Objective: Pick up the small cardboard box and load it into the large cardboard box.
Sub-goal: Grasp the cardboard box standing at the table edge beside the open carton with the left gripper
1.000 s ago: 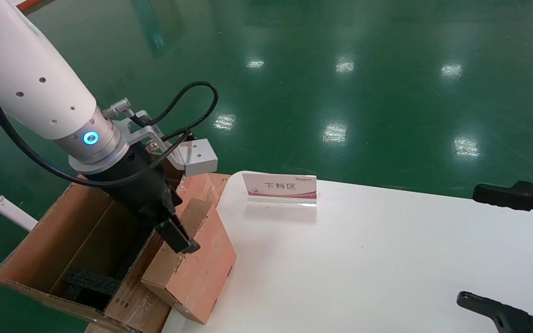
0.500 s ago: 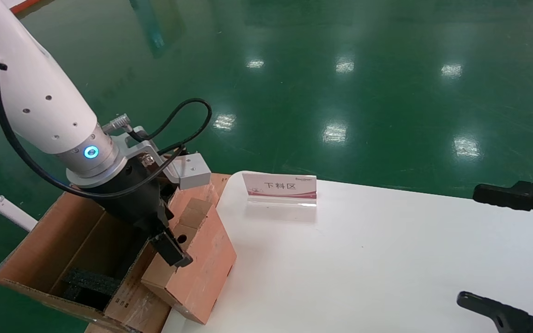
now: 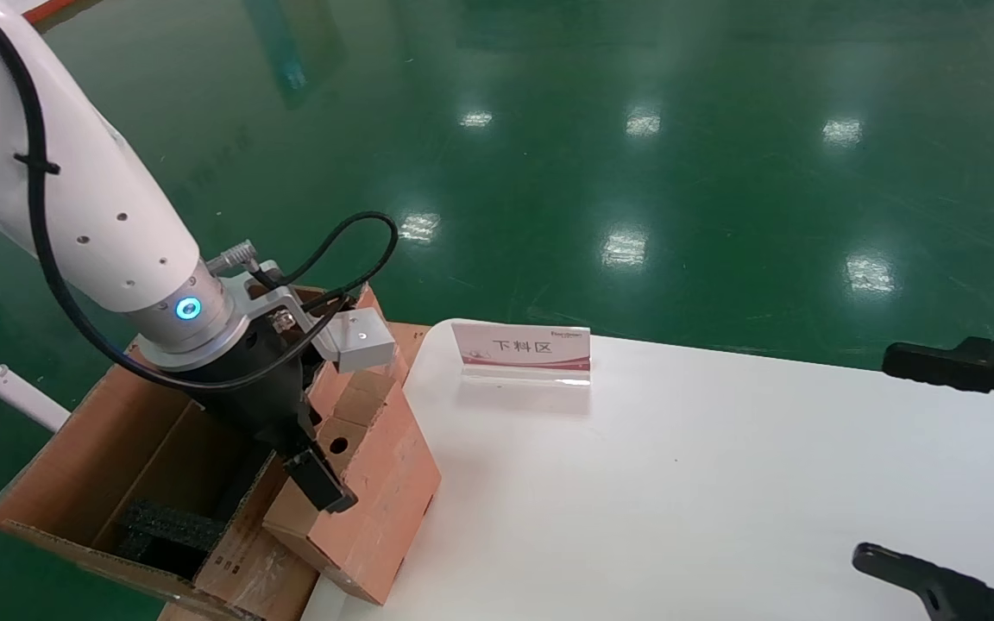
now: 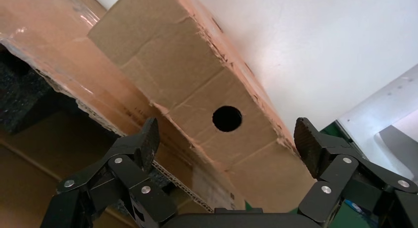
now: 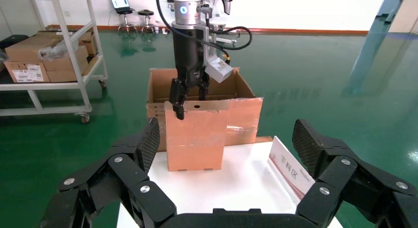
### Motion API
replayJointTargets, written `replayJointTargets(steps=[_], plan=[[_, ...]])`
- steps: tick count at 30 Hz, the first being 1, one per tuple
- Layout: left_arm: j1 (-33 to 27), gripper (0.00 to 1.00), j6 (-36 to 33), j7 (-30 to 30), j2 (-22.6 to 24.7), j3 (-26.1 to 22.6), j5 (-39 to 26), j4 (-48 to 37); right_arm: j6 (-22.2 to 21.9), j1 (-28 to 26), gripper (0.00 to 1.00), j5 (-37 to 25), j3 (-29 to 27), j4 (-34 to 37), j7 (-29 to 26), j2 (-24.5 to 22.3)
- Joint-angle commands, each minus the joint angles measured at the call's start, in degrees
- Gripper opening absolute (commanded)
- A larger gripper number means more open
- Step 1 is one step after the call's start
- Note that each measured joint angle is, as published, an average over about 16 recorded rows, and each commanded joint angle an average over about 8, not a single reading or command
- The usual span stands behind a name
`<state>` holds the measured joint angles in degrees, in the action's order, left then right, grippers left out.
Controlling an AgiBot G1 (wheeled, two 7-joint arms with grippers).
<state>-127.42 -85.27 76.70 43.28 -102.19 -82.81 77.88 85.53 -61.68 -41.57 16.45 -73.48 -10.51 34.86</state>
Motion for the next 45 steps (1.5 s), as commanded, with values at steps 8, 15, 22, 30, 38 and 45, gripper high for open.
replayJointTargets(steps=[8,15,22,30,38,45], plan=[[0.82,1.0,1.18,0.41,0.67,-0.78,-0.94,0.02,-0.02,0.0,1.0,0.02,0.03,0.0,0.02,-0.01],[1.22,1.0,1.96,0.5,0.54,-0.71,-0.57,-0.01,-0.04,0.0,1.0,0.03,0.03,0.02,0.03,-0.02],[1.12,0.34,1.69,0.47,0.6,-0.7,-0.67,-0.01,-0.04,0.0,0.94,0.04,0.03,0.02,0.03,-0.02],[1.0,0.0,1.44,0.45,0.65,-0.7,-0.79,0.0,-0.04,0.0,0.0,0.04,0.03,0.02,0.02,-0.02],[0.96,0.0,1.32,0.42,0.68,-0.72,-0.82,0.01,-0.04,0.0,0.0,0.04,0.03,0.02,0.02,-0.02],[0.94,0.0,1.28,0.39,0.7,-0.73,-0.85,0.01,-0.04,0.0,0.0,0.04,0.03,0.02,0.02,-0.02]])
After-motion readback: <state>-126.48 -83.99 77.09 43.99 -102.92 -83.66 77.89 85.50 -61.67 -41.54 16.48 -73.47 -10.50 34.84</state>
